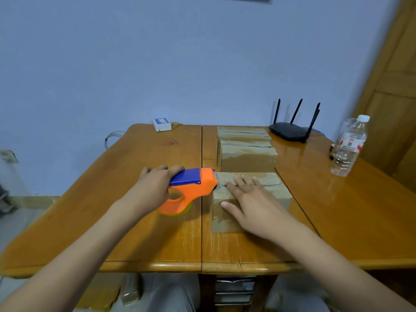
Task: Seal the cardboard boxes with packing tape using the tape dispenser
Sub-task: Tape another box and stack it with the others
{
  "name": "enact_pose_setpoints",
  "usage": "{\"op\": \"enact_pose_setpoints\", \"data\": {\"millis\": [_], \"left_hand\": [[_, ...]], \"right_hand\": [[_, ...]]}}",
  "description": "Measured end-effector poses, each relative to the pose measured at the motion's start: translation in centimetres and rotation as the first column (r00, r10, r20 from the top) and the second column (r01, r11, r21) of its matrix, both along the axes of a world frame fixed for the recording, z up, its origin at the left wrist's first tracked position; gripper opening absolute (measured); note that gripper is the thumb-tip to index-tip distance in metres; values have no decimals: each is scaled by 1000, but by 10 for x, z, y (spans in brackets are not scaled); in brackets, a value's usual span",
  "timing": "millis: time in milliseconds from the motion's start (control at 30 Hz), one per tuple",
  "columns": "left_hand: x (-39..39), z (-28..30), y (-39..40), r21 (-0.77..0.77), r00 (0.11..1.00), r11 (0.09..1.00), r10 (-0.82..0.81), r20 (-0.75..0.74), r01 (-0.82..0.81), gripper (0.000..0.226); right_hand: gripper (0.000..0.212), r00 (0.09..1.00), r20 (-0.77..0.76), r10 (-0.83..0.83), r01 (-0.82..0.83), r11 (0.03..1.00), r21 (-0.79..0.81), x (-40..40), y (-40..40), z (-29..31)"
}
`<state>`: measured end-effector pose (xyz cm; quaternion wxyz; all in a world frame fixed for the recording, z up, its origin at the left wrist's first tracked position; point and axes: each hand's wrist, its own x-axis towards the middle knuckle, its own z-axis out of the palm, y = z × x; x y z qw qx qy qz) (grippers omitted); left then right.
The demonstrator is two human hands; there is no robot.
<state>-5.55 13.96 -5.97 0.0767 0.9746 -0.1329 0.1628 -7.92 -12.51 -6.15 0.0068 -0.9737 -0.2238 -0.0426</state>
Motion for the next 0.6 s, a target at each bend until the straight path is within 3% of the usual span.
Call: {"op": "enact_pose_setpoints", "data": {"millis": [200,600], "left_hand": [[2,-3,2,-16,1000,1000,2,-27,-2,61],[3,-21,2,-154,997,988,-1,-80,-12,53]], "right_hand": [[67,998,-5,61,-60,997,54,-2,9,2],[74,998,55,-39,41,999,-32,-9,28,-3]]}}
